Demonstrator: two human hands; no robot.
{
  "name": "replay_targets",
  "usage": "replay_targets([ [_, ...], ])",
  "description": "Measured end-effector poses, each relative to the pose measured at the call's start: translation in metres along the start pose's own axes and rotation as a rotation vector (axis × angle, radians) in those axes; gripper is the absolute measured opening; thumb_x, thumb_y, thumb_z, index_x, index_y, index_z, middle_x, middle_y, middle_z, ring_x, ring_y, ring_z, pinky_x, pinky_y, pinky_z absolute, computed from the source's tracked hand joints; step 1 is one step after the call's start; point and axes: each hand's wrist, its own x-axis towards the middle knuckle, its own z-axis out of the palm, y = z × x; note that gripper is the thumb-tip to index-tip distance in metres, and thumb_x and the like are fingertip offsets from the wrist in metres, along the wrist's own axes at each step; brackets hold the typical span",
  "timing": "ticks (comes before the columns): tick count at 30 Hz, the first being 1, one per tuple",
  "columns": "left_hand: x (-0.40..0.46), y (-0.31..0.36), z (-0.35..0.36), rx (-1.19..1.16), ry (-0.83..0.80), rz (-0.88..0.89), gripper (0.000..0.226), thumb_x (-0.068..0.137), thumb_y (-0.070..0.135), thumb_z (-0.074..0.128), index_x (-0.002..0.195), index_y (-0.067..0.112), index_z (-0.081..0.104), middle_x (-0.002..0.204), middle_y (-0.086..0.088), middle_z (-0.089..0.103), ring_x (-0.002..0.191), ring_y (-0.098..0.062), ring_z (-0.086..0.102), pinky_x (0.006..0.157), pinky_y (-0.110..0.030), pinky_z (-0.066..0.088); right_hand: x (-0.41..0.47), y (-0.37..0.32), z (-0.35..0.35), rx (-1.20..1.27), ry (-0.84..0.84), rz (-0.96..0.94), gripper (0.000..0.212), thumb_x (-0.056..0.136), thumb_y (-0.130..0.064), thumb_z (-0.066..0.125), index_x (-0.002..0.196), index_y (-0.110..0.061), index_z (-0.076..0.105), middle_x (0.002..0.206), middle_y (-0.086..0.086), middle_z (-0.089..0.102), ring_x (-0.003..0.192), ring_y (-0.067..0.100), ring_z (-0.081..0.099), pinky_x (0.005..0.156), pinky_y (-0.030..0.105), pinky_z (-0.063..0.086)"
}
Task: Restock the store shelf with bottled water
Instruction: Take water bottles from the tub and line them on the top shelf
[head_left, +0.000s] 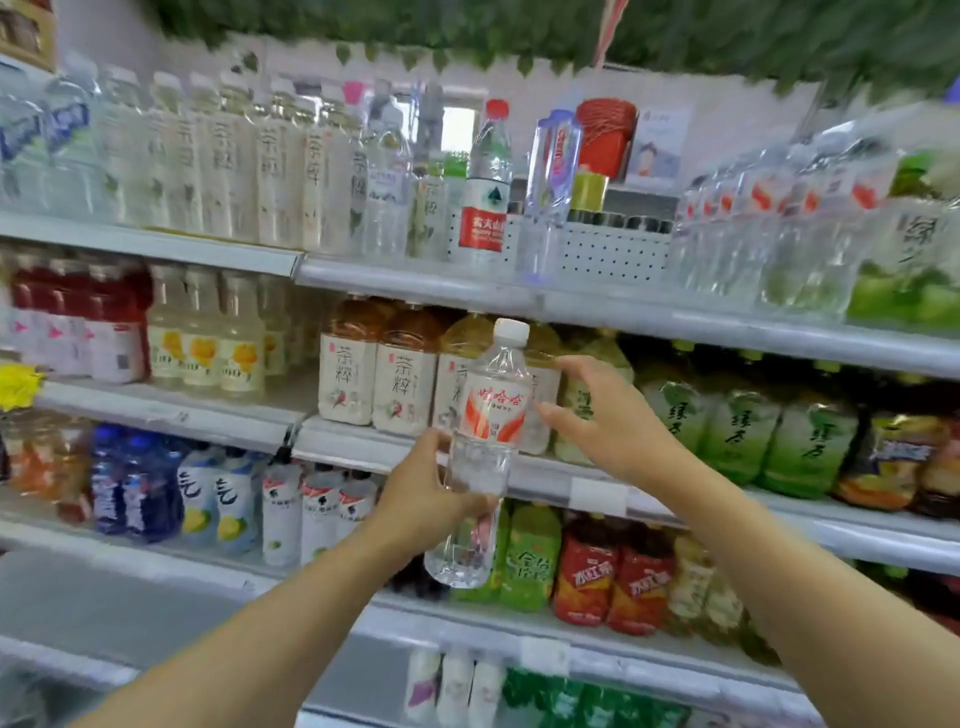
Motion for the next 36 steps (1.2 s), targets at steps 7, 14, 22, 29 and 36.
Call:
replay_targets([
  [7,0.032,0.093,0.059,-0.022,-0.044,0.182,0.049,0.074,0.021,0.079,0.108,0.025,0.043,0.096,0.008,0.060,0.085,-0.006,0.059,0.065,-0.022,0.045,-0.002,0.058,-0.099,-0.197,0.115,0.094,0.062,0.090,-0.033,0.061,0.143,-0.017,0.032,0.146,0.004,0.035,0.135,0.019,0.030,0.108,0.029,0.025],
  [14,0.076,0.179,0.124,-0.039,-0.030,0.239,0.046,0.074,0.026,0.078,0.107,0.022,0.046,0.102,0.000,0.063,0.094,-0.019,0.062,0.087,-0.042,0.052,0.013,0.126,-0.172,-0.334,0.171,0.161,0.063,0.090,-0.035,0.061,0.143,-0.016,0.032,0.146,0.006,0.033,0.135,0.022,0.027,0.110,0.033,0.023],
  [22,0.143,0.258,0.183,-0.075,0.081,0.311,0.062,0.075,0.032,0.077,0.123,0.017,0.041,0.119,-0.009,0.057,0.107,-0.028,0.057,0.094,-0.048,0.047,0.044,0.183,-0.206,-0.388,0.157,0.112,0.069,0.089,-0.037,0.061,0.146,-0.017,0.027,0.150,0.004,0.025,0.140,0.023,0.017,0.114,0.036,0.019],
  [29,0.204,0.293,0.214,-0.165,0.151,0.313,0.051,0.075,0.020,0.077,0.114,0.015,0.046,0.107,-0.003,0.060,0.099,-0.024,0.059,0.093,-0.049,0.049,0.072,0.219,-0.198,-0.480,0.195,0.018,0.067,0.089,-0.041,0.057,0.145,-0.018,0.028,0.151,0.001,0.021,0.139,0.022,0.014,0.116,0.035,0.016],
  [36,0.247,0.300,0.236,-0.184,0.144,0.329,0.048,0.076,0.018,0.076,0.113,0.018,0.045,0.109,-0.003,0.062,0.099,-0.024,0.061,0.091,-0.049,0.050,0.082,0.239,-0.189,-0.548,0.332,-0.079,0.051,0.090,-0.040,0.055,0.134,-0.017,0.046,0.148,-0.003,0.024,0.137,0.017,0.012,0.114,0.032,0.016],
])
